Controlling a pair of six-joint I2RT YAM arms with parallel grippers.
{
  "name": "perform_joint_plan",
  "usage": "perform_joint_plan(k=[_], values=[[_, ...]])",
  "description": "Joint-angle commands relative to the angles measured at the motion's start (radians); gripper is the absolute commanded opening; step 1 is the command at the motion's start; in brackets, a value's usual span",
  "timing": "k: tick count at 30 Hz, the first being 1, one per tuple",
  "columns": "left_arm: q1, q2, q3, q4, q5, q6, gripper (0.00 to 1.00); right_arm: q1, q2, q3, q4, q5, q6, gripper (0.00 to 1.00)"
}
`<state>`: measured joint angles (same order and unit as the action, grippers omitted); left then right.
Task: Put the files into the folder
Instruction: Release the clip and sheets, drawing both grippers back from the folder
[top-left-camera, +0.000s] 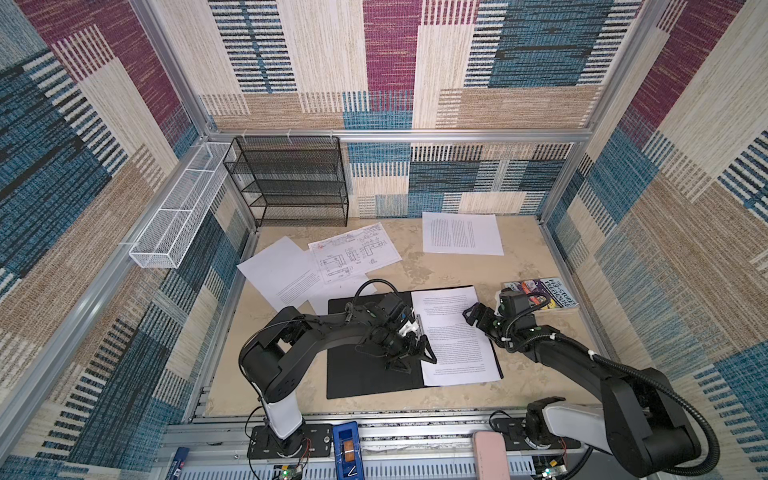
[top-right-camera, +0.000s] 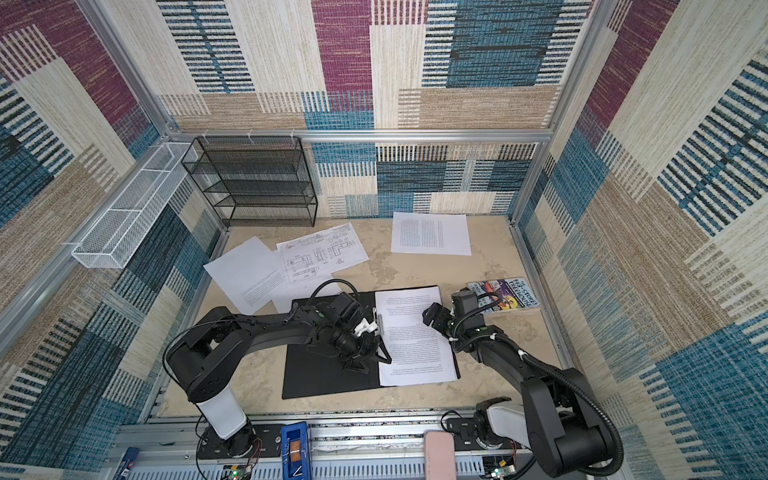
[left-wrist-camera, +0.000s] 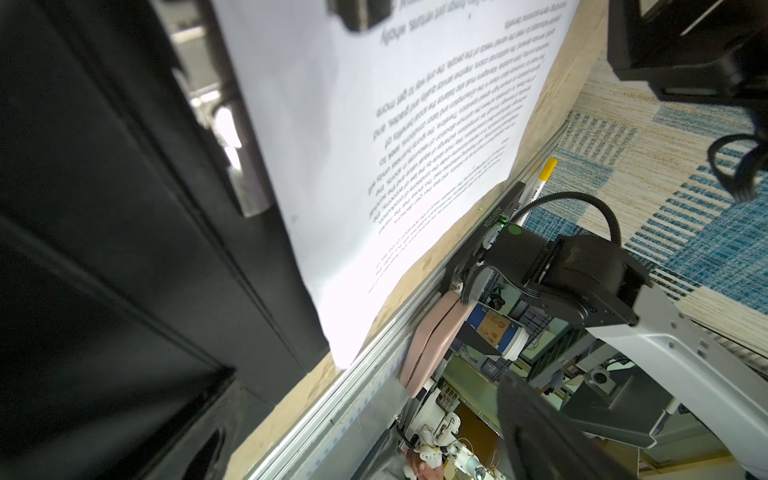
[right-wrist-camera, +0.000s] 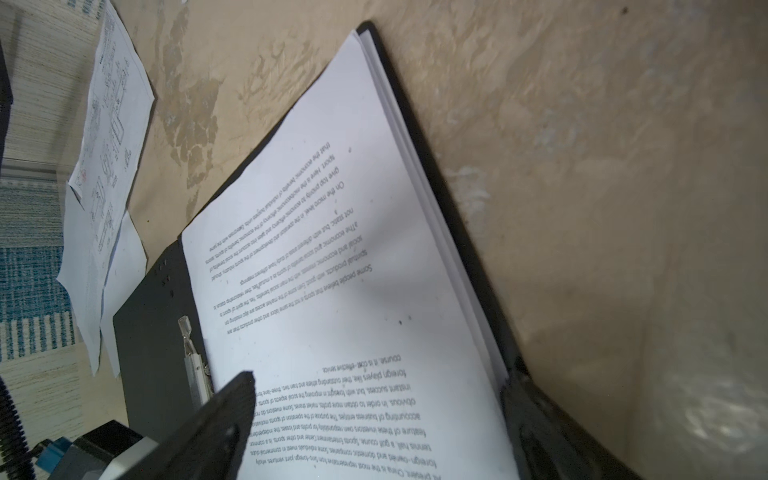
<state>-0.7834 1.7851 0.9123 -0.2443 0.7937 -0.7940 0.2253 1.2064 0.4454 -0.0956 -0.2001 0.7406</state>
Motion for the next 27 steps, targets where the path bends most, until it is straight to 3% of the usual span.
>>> perform_joint_plan(k=[1, 7, 16, 23, 27], values=[[-0.003, 0.033, -0.015, -0.047, -0.172, 0.011, 0.98, 0.001, -0.018, -0.006, 0.008, -0.007, 0.012, 0.95], [-0.002, 0.025, -0.014, -0.05, -0.169, 0.009, 0.99, 0.002, 0.033, 0.051, -0.002, 0.015, -0.026, 0.98], [0.0, -0.033, 0.026, -0.076, -0.127, 0.06, 0.98, -0.015, -0.057, 0.108, -0.061, 0.071, -0.059, 1.0], [0.022, -0.122, 0.065, -0.165, -0.111, 0.093, 0.99, -0.075, -0.019, 0.162, -0.051, -0.004, -0.121, 1.0], [0.067, -0.189, 0.095, -0.197, -0.102, 0.104, 0.98, -0.133, 0.028, 0.187, 0.009, -0.116, -0.132, 1.0]])
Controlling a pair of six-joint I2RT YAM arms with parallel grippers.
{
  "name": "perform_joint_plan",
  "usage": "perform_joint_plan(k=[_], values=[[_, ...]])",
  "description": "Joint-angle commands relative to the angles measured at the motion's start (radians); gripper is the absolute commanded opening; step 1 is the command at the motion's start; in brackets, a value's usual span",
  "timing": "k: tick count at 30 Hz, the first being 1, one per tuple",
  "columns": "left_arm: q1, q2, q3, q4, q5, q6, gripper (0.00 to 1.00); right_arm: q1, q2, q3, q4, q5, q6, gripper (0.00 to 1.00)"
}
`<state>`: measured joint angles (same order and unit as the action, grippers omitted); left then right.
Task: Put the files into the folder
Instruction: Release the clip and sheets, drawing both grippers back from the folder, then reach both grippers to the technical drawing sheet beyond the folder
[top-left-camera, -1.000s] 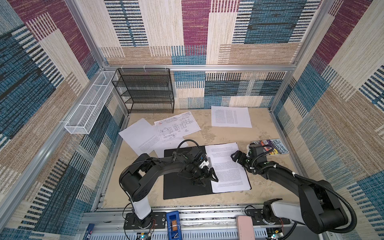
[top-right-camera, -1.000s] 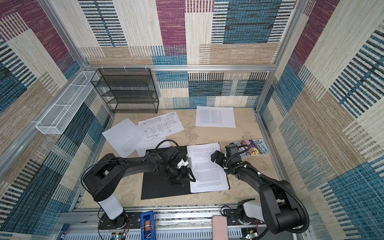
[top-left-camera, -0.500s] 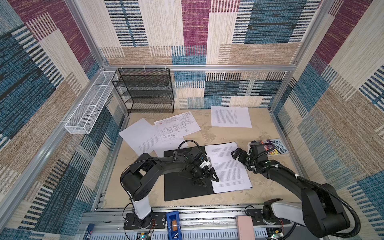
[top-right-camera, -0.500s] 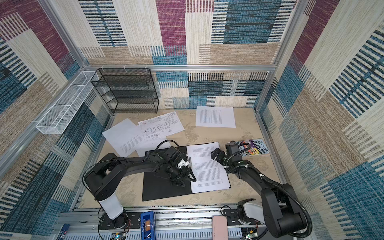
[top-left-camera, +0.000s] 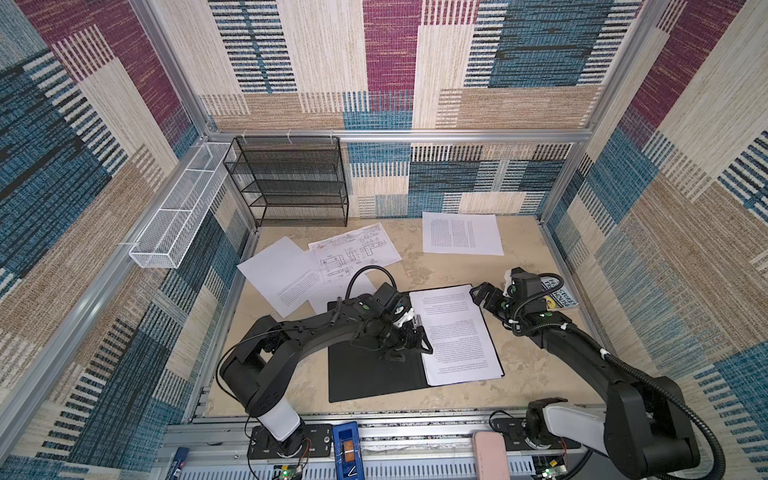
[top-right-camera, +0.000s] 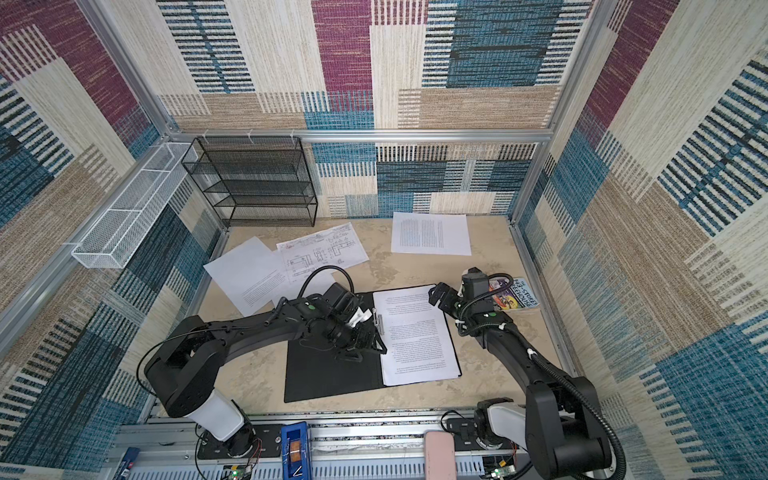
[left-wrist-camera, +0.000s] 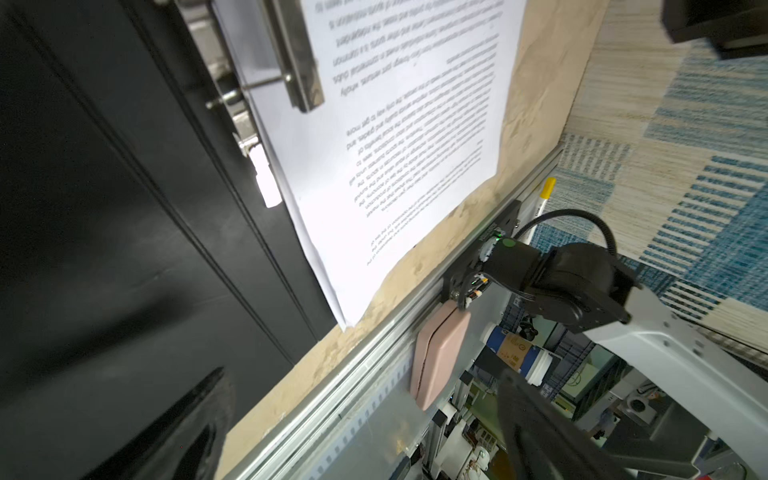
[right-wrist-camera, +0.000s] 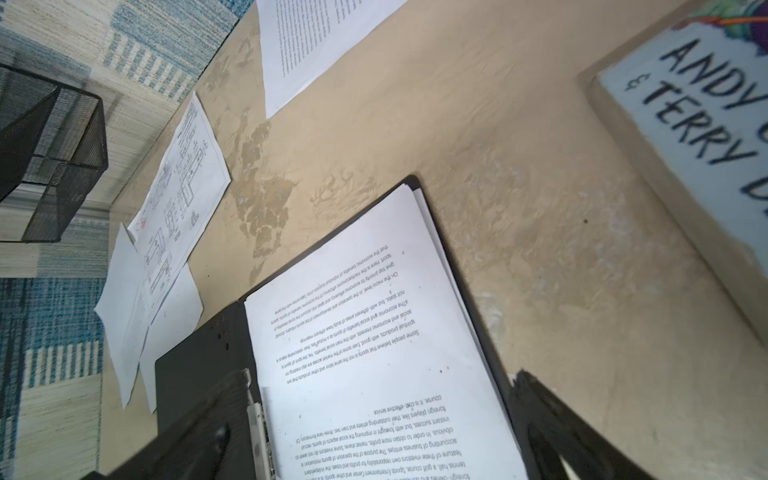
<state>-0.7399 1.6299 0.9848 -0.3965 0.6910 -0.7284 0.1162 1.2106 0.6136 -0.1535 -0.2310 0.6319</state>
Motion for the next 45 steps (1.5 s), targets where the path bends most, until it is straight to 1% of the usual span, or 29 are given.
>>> perform_joint_plan(k=[1, 5, 7, 12, 15, 18, 20, 24, 27, 29, 33, 35, 41, 45], values=[[0.034, -0.047, 0.035, -0.059, -0.006, 0.044, 0.98, -0.033, 0.041, 0.035, 0.069, -0.094, -0.024, 1.0], [0.063, -0.071, 0.101, -0.138, -0.089, 0.089, 0.98, -0.036, 0.094, 0.102, 0.093, -0.082, -0.055, 1.0], [0.093, -0.073, 0.116, -0.143, -0.103, 0.081, 0.99, -0.039, 0.136, 0.155, 0.092, -0.086, -0.069, 1.0], [0.236, -0.048, 0.134, -0.067, -0.102, 0.012, 0.99, -0.056, 0.315, 0.331, 0.096, -0.1, -0.114, 1.0], [0.314, -0.005, 0.198, -0.082, -0.184, 0.025, 0.99, -0.057, 0.453, 0.457, 0.097, -0.128, -0.127, 1.0], [0.404, 0.078, 0.306, -0.101, -0.256, 0.047, 0.99, -0.056, 0.557, 0.539, 0.125, -0.205, -0.125, 1.0], [0.468, 0.167, 0.399, -0.131, -0.307, 0.055, 0.99, -0.05, 0.601, 0.572, 0.131, -0.215, -0.127, 1.0], [0.573, 0.366, 0.614, -0.179, -0.34, 0.091, 0.98, -0.05, 0.667, 0.623, 0.119, -0.23, -0.148, 1.0], [0.624, 0.507, 0.767, -0.225, -0.386, 0.152, 0.98, -0.049, 0.705, 0.645, 0.117, -0.275, -0.156, 1.0], [0.654, 0.586, 0.86, -0.268, -0.381, 0.183, 0.98, -0.047, 0.713, 0.638, 0.132, -0.3, -0.152, 1.0], [0.678, 0.658, 0.918, -0.273, -0.364, 0.242, 0.98, -0.031, 0.719, 0.612, 0.161, -0.327, -0.158, 1.0], [0.68, 0.675, 0.93, -0.281, -0.36, 0.252, 0.98, -0.022, 0.726, 0.609, 0.168, -0.342, -0.159, 1.0], [0.67, 0.699, 0.882, -0.27, -0.331, 0.236, 0.98, -0.003, 0.724, 0.619, 0.171, -0.364, -0.157, 1.0], [0.637, 0.685, 0.833, -0.245, -0.292, 0.217, 0.98, 0.002, 0.713, 0.616, 0.175, -0.387, -0.147, 0.99]])
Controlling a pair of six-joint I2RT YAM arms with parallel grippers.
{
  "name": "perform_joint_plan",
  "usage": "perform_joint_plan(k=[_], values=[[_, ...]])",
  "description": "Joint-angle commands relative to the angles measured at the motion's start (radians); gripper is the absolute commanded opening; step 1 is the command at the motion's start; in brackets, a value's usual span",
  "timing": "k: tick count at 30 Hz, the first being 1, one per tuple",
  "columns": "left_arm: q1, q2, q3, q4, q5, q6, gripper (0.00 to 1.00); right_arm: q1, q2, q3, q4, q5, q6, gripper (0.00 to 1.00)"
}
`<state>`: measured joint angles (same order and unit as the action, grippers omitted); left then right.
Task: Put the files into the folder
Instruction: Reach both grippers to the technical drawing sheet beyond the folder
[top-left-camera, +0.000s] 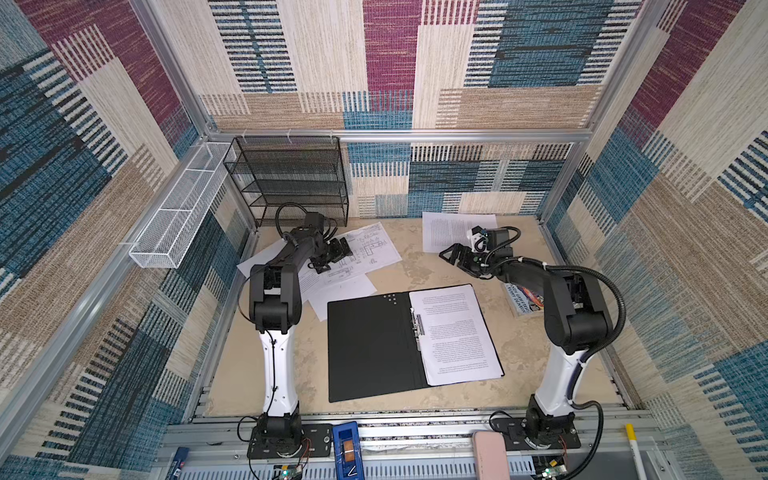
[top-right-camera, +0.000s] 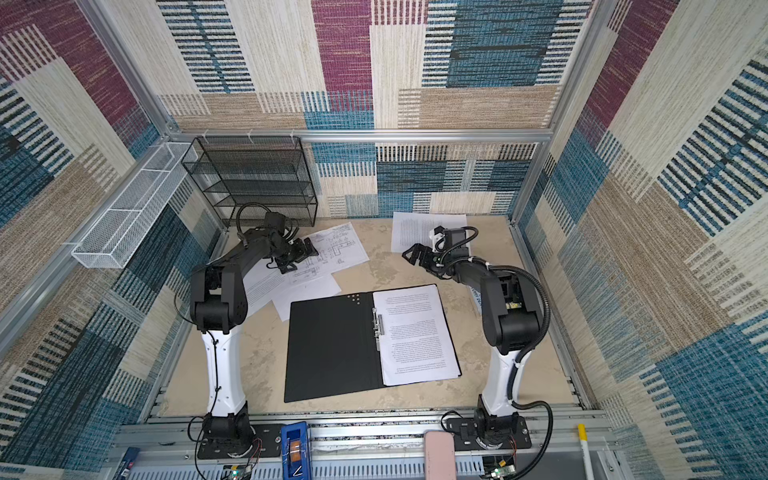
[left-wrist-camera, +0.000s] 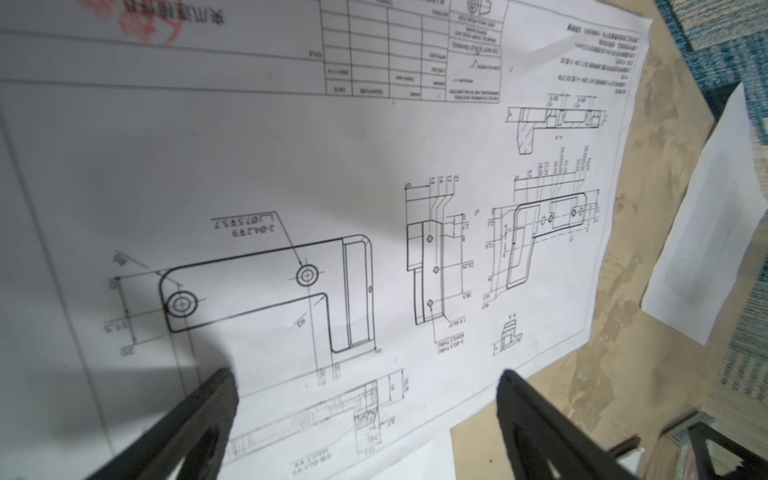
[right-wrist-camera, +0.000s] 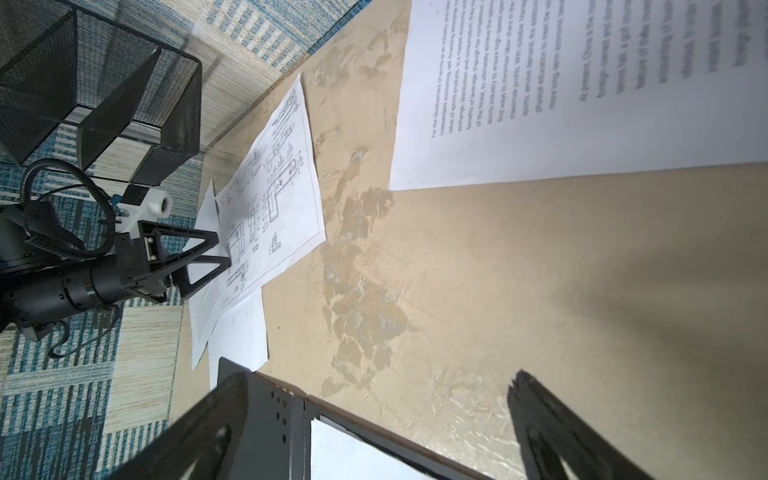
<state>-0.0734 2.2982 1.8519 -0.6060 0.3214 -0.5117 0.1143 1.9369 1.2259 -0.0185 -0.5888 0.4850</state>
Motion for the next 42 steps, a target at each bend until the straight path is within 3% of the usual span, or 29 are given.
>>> perform_joint_plan(k=[1, 9, 12, 20, 25, 42], values=[[-0.045, 0.008, -0.047, -0.028, 0.085, -0.005, 0.98, 0.005, -0.019, 0.001, 0.043, -0.03, 0.001, 0.99], [-0.201, -0.079, -0.153, 0.102, 0.149, -0.133, 0.98, 0.023, -0.032, -0.017, 0.057, -0.031, 0.02, 0.99], [-0.246, -0.067, -0.122, 0.105, 0.164, -0.15, 0.98, 0.034, -0.02, -0.003, 0.048, -0.02, 0.012, 0.99], [-0.24, -0.014, -0.048, 0.044, 0.172, -0.128, 0.98, 0.054, 0.117, 0.212, -0.111, 0.105, -0.081, 0.98], [-0.232, -0.003, -0.063, 0.054, 0.194, -0.119, 0.98, 0.063, 0.238, 0.343, -0.145, 0.117, -0.131, 0.98], [-0.212, 0.009, -0.127, 0.046, 0.199, -0.089, 0.98, 0.049, 0.535, 0.723, -0.103, -0.004, -0.254, 0.97]])
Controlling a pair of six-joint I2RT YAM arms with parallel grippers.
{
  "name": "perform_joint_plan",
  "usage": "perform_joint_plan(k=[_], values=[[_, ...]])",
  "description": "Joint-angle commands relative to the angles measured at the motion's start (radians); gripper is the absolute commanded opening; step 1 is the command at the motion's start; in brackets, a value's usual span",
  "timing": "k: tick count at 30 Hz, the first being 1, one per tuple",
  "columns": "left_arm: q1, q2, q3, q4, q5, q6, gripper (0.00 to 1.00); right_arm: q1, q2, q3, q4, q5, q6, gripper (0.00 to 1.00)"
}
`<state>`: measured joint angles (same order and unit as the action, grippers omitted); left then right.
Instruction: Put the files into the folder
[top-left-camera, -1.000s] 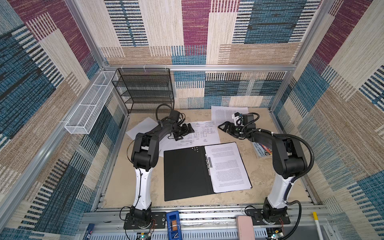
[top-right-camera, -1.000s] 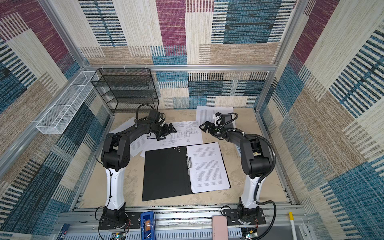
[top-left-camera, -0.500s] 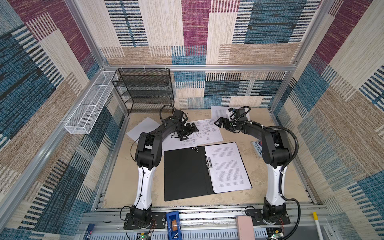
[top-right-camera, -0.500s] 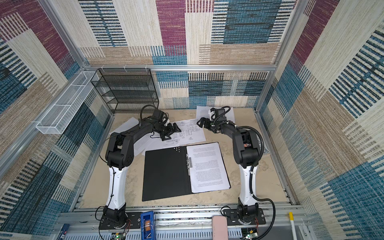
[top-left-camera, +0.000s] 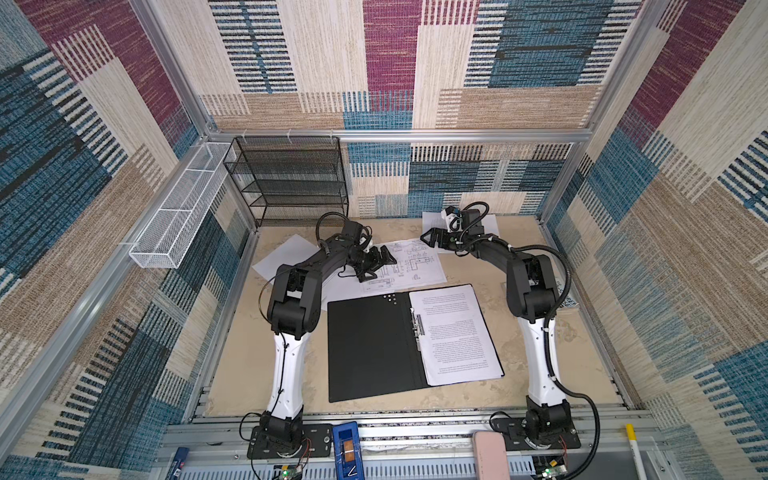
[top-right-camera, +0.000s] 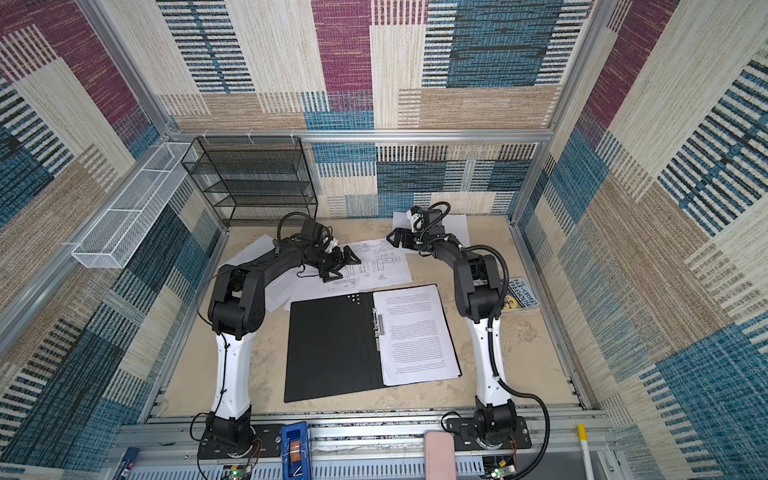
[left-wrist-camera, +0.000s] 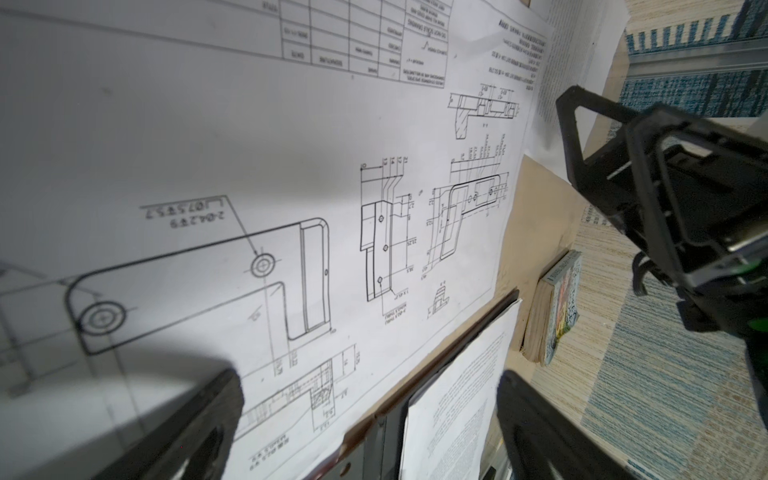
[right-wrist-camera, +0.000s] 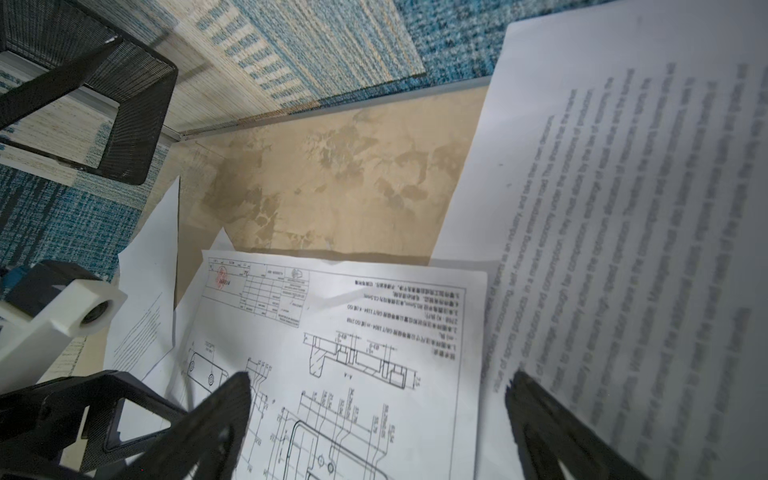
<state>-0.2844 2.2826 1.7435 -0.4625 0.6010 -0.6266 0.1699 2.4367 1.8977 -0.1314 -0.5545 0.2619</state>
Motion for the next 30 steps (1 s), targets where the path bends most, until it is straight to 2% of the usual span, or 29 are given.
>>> perform_joint_plan(k=[1, 6, 10, 16, 22, 24, 27, 30], values=[[-0.002, 0.024, -0.019, -0.1, -0.081, 0.027, 0.98, -0.007, 0.061, 0.093, -0.004, -0.047, -0.04, 0.97], [-0.001, 0.024, -0.022, -0.101, -0.084, 0.033, 0.98, -0.006, 0.148, 0.237, -0.076, -0.104, -0.065, 0.94], [0.0, 0.033, -0.023, -0.098, -0.08, 0.029, 0.98, -0.006, 0.16, 0.256, -0.087, -0.149, -0.072, 0.93], [0.001, 0.032, -0.031, -0.087, -0.075, 0.018, 0.98, -0.005, 0.194, 0.294, -0.14, -0.154, -0.078, 0.89], [0.002, 0.031, -0.035, -0.086, -0.074, 0.018, 0.98, -0.005, 0.134, 0.209, -0.082, -0.117, -0.081, 0.88], [0.005, 0.032, -0.037, -0.085, -0.076, 0.018, 0.98, -0.005, 0.109, 0.194, -0.071, -0.07, -0.08, 0.88], [0.008, 0.036, -0.041, -0.083, -0.074, 0.018, 0.98, -0.006, 0.1, 0.197, -0.069, -0.031, -0.08, 0.89], [0.012, 0.038, -0.047, -0.078, -0.07, 0.015, 0.98, -0.007, 0.137, 0.248, -0.105, -0.044, -0.078, 0.89]])
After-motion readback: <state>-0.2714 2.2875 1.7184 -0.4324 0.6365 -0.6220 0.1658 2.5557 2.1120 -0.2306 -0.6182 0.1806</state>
